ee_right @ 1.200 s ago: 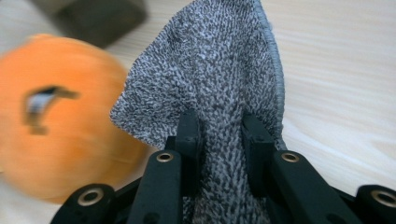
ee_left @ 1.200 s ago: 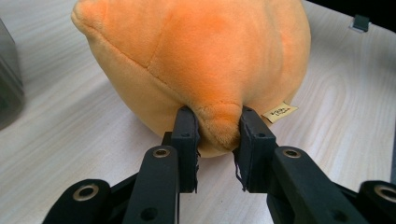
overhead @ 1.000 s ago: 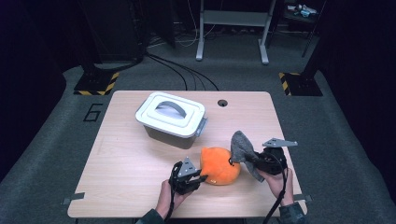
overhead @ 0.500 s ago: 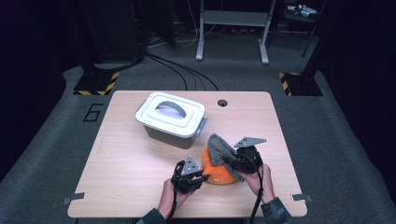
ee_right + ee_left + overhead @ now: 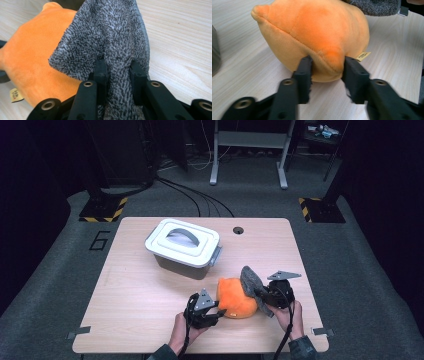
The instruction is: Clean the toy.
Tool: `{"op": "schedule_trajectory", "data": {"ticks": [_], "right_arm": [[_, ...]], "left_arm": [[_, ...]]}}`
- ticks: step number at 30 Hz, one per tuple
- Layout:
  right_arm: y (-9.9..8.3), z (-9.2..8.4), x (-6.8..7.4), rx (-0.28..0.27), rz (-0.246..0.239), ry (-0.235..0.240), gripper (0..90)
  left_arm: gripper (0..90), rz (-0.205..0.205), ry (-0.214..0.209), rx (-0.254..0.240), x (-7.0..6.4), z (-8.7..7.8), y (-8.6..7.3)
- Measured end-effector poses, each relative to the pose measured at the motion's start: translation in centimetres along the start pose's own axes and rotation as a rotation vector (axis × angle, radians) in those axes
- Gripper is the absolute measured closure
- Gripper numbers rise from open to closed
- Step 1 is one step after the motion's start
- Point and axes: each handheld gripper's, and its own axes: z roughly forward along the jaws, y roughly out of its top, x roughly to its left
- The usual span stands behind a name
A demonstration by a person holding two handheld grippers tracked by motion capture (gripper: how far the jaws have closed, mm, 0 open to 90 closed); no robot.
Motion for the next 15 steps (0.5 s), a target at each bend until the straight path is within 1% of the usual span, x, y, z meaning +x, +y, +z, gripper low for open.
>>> {"op": "schedule_trajectory", "data": {"ticks": [1, 2, 3, 4, 5, 6, 7, 9, 10, 11, 12, 14, 15], "right_arm": [[0.0, 0.1, -0.1, 0.0, -0.004, -0.002, 72.4], [0.1, 0.1, -0.1, -0.005, 0.002, 0.001, 72.4], [0.1, 0.0, -0.1, -0.004, -0.002, 0.001, 72.4], [0.2, -0.1, -0.1, -0.006, -0.003, 0.001, 72.4], [0.3, -0.3, -0.1, -0.013, -0.002, 0.006, 72.4], [0.5, -0.8, 0.0, -0.021, -0.005, 0.001, 72.4], [0.8, -1.1, 0.0, -0.024, -0.01, 0.003, 72.4], [1.5, -2.1, 0.5, -0.049, -0.022, 0.009, 72.3], [2.0, -2.5, 1.2, -0.054, -0.037, 0.022, 72.3], [2.4, -2.7, 1.7, -0.06, -0.057, 0.023, 72.3], [3.0, -2.9, 2.8, -0.06, -0.089, 0.034, 72.3], [3.7, -2.7, 4.3, -0.052, -0.135, 0.055, 72.2], [4.0, -2.2, 5.3, -0.036, -0.162, 0.067, 72.2]], "left_arm": [[51.4, -0.005, 0.002, 0.002, 0.0, 0.0, 0.1], [55.3, -0.006, 0.004, -0.004, 0.1, 0.1, 0.1], [59.5, -0.002, 0.0, -0.005, 0.1, 0.1, 0.1], [64.9, -0.006, 0.002, -0.016, 0.0, 0.2, 0.2], [67.8, 0.01, 0.006, -0.013, -0.1, 0.2, 0.3], [70.8, 0.006, 0.001, -0.013, -0.2, 0.2, 0.3], [72.2, 0.017, 0.009, -0.013, -0.2, 0.2, 0.4], [73.9, 0.016, 0.008, -0.015, -0.3, 0.2, 0.5], [74.5, 0.035, 0.009, -0.011, -0.3, 0.1, 0.8], [74.8, 0.044, 0.014, -0.014, -0.5, 0.2, 0.9], [75.0, 0.054, 0.011, -0.009, -0.6, 0.2, 1.0], [75.3, 0.063, 0.012, -0.008, -0.8, 0.2, 1.1], [75.9, 0.06, 0.013, -0.008, -0.8, 0.2, 1.1]]}}
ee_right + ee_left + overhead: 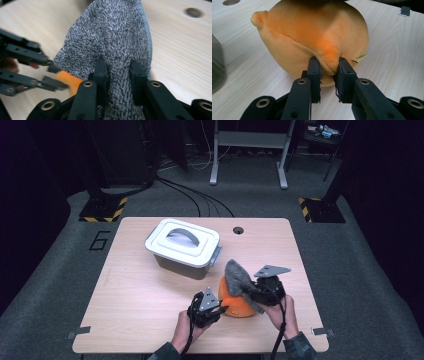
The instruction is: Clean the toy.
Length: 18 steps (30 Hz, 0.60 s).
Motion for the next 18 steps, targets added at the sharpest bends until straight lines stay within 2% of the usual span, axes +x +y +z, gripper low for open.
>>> {"op": "schedule_trajectory", "data": {"ticks": [1, 3, 5, 7, 9, 12, 13, 14, 15, 16, 17, 18], "right_arm": [[0.2, 0.5, 0.5, 0.016, -0.021, 0.001, 72.2], [0.2, 2.0, 1.3, 0.053, -0.057, -0.033, 72.4], [-0.1, 2.5, 1.2, 0.061, -0.049, -0.044, 72.6], [-0.4, 2.5, 0.5, 0.058, -0.026, -0.041, 72.8], [-0.7, 2.4, -0.2, 0.063, -0.008, -0.059, 72.9], [-1.5, 1.9, -1.4, 0.069, 0.014, -0.11, 72.9], [-1.9, 1.8, -2.0, 0.073, 0.038, -0.118, 72.9], [-1.9, 1.8, -2.0, 0.073, 0.038, -0.118, 72.9], [-2.9, 1.7, -3.4, 0.077, 0.072, -0.149, 72.9], [-2.9, 1.7, -3.4, 0.077, 0.072, -0.149, 72.9], [-3.8, 1.8, -4.4, 0.093, 0.102, -0.163, 72.9], [-4.0, 1.9, -4.7, 0.092, 0.112, -0.167, 72.9]], "left_arm": [[76.4, -0.001, 0.002, 0.001, 0.0, 0.0, 0.0], [77.9, -0.01, 0.012, 0.009, 0.0, 0.1, -0.2], [79.0, -0.025, 0.001, 0.008, 0.2, 0.0, -0.3], [79.7, -0.036, 0.003, -0.003, 0.3, 0.0, -0.5], [79.9, -0.03, 0.005, -0.002, 0.3, 0.0, -0.5], [79.9, -0.038, -0.005, -0.001, 0.4, -0.1, -0.6], [79.9, -0.04, -0.01, -0.001, 0.4, -0.1, -0.7], [79.9, -0.04, -0.01, -0.001, 0.4, -0.1, -0.7], [79.8, -0.041, -0.01, -0.002, 0.4, 0.0, -0.7], [79.8, -0.041, -0.01, -0.002, 0.4, 0.0, -0.7], [79.8, -0.039, -0.014, -0.003, 0.4, 0.0, -0.6], [79.7, -0.038, -0.014, -0.005, 0.4, 0.0, -0.6]]}}
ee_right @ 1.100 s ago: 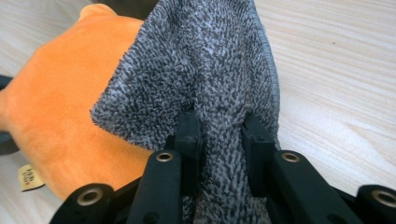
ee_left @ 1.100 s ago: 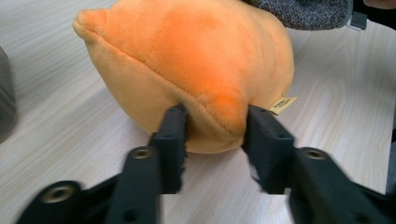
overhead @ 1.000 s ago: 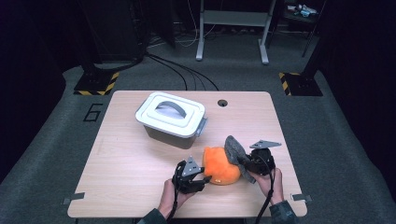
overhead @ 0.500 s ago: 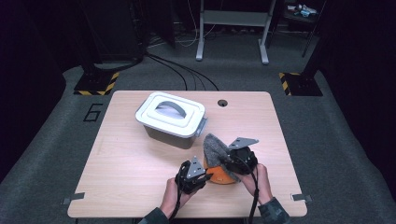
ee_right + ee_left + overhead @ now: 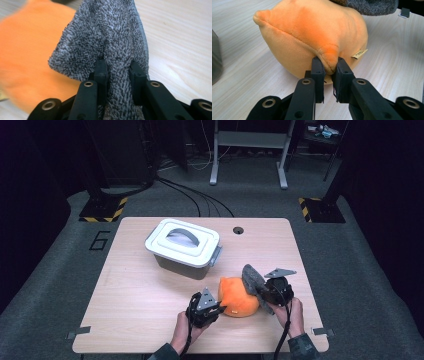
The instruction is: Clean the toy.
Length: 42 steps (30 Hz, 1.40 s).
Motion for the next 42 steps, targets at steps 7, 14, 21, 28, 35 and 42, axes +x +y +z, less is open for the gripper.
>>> {"op": "schedule_trajectory", "data": {"ticks": [7, 14, 21, 28, 35, 42], "right_arm": [[0.9, -2.0, 0.6, -0.061, -0.006, 0.035, 72.8], [2.7, -2.6, 6.7, -0.067, -0.185, 0.118, 72.7], [2.0, -0.6, 5.9, -0.034, -0.16, 0.11, 73.4], [1.2, -0.9, 3.8, -0.028, -0.132, 0.055, 73.3], [-0.6, -0.3, 0.3, -0.009, -0.025, -0.015, 73.2], [-0.1, -1.8, 0.1, -0.042, -0.012, 0.002, 72.8]], "left_arm": [[79.7, -0.002, -0.007, -0.002, 0.0, 0.0, 0.3], [79.9, 0.003, 0.001, 0.001, -0.3, 0.1, 0.6], [80.4, -0.017, -0.005, 0.009, 0.3, 0.1, 0.3], [80.3, -0.029, -0.008, 0.001, 0.5, 0.1, 0.2], [80.1, -0.041, -0.019, -0.004, 0.5, 0.1, 0.3], [80.0, -0.05, -0.013, -0.006, 0.6, 0.2, 0.6]]}}
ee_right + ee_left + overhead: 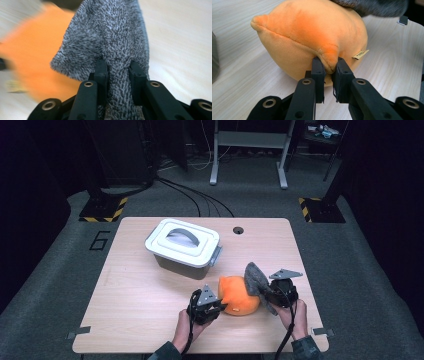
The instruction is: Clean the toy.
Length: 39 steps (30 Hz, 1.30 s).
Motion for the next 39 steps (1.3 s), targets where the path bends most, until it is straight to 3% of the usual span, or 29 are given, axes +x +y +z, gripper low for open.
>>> {"op": "schedule_trajectory", "data": {"ticks": [2, 5, 7, 9, 10, 17, 19, 21, 22, 26, 28, 31, 33, 34, 35, 37, 39], "right_arm": [[1.2, -1.0, 1.6, -0.046, -0.038, 0.061, 72.7], [2.6, -1.1, 4.7, -0.054, -0.111, 0.111, 72.5], [3.0, -0.3, 6.7, -0.03, -0.153, 0.115, 72.4], [2.9, 0.8, 7.7, -0.002, -0.212, 0.081, 72.6], [2.7, 1.1, 7.9, -0.001, -0.209, 0.071, 72.8], [1.7, 0.9, 5.9, 0.011, -0.189, 0.035, 73.4], [0.5, 0.9, 3.9, 0.021, -0.129, 0.009, 73.5], [0.2, 0.8, 3.4, 0.024, -0.11, 0.002, 73.5], [-0.6, 0.9, 2.2, 0.027, -0.074, -0.025, 73.5], [-1.5, 1.2, 0.8, 0.049, -0.027, -0.06, 73.4], [-1.6, 1.1, 0.3, 0.056, -0.016, -0.056, 73.2], [-0.6, -0.3, 1.1, 0.01, -0.024, -0.045, 73.2], [0.3, -1.4, 2.2, -0.037, -0.049, 0.02, 73.2], [0.6, -1.7, 2.9, -0.046, -0.069, 0.031, 73.2], [1.2, -1.8, 4.1, -0.055, -0.108, 0.058, 73.2], [1.7, -1.4, 6.1, -0.043, -0.151, 0.099, 73.1], [1.8, -0.4, 7.5, -0.009, -0.182, 0.104, 73.0]], "left_arm": [[80.0, 0.003, 0.001, -0.003, 0.0, 0.0, 0.0], [80.0, 0.011, -0.003, -0.005, -0.3, 0.1, 0.1], [80.1, 0.017, -0.007, 0.006, -0.4, 0.0, 0.3], [80.1, 0.01, 0.013, 0.019, -0.4, 0.2, 0.2], [80.2, -0.008, 0.006, 0.016, -0.2, 0.1, 0.0], [80.3, -0.015, -0.002, 0.003, -0.2, 0.1, -0.2], [80.3, -0.018, -0.011, 0.003, -0.1, 0.1, -0.3], [80.3, -0.016, -0.012, 0.0, -0.1, 0.1, -0.3], [80.4, -0.012, -0.018, 0.001, -0.2, 0.1, -0.2], [80.4, -0.01, -0.028, -0.003, -0.1, 0.2, -0.1], [80.4, -0.008, -0.025, -0.005, -0.3, 0.3, -0.1], [80.4, -0.011, -0.02, -0.01, 0.0, 0.2, 0.1], [80.3, -0.02, -0.027, -0.011, 0.0, 0.2, 0.1], [80.4, -0.012, -0.025, -0.009, -0.1, 0.2, 0.1], [80.3, -0.019, -0.029, -0.012, -0.1, 0.2, 0.1], [80.4, -0.012, -0.018, -0.011, -0.2, 0.2, 0.2], [80.6, -0.015, -0.007, 0.004, -0.3, 0.2, 0.2]]}}
